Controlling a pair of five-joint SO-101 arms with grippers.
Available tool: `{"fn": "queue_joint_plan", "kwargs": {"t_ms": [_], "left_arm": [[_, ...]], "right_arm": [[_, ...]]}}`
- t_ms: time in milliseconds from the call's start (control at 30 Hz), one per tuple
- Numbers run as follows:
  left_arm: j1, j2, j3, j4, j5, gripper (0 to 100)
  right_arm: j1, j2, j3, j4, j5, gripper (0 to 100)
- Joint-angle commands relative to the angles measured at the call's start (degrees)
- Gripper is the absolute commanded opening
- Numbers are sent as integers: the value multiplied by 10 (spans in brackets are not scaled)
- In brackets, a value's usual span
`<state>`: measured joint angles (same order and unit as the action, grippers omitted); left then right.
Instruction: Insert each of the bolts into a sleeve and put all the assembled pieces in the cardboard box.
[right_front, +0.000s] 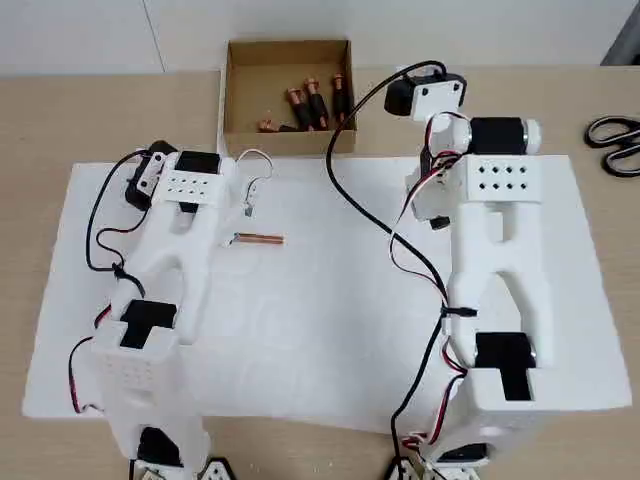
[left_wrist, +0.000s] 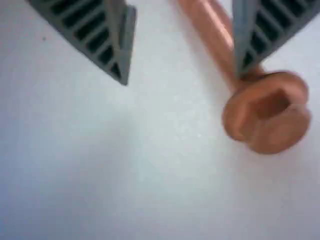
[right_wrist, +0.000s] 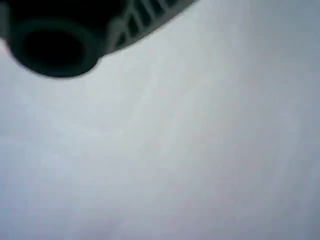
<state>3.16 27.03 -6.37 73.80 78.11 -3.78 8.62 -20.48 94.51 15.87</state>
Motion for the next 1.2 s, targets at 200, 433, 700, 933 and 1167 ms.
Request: {"fn": "queue_joint_plan", "kwargs": {"t_ms": [200, 433, 700, 933, 1167], "left_arm": [[-7, -11, -33, 60, -2, 137], [-12, -11, -31, 62, -2, 137], [-9, -10, -31, 63, -2, 136], [-10, 43, -35, 62, 1, 134], [-8, 55, -36, 50, 2, 107]], "right_arm": [[1, -5, -5, -7, -6, 7], [1, -5, -5, -13, -8, 7], [1, -5, -5, -12, -8, 7], [1, -5, -5, -13, -8, 7], [1, -5, -5, -14, -8, 7]]}}
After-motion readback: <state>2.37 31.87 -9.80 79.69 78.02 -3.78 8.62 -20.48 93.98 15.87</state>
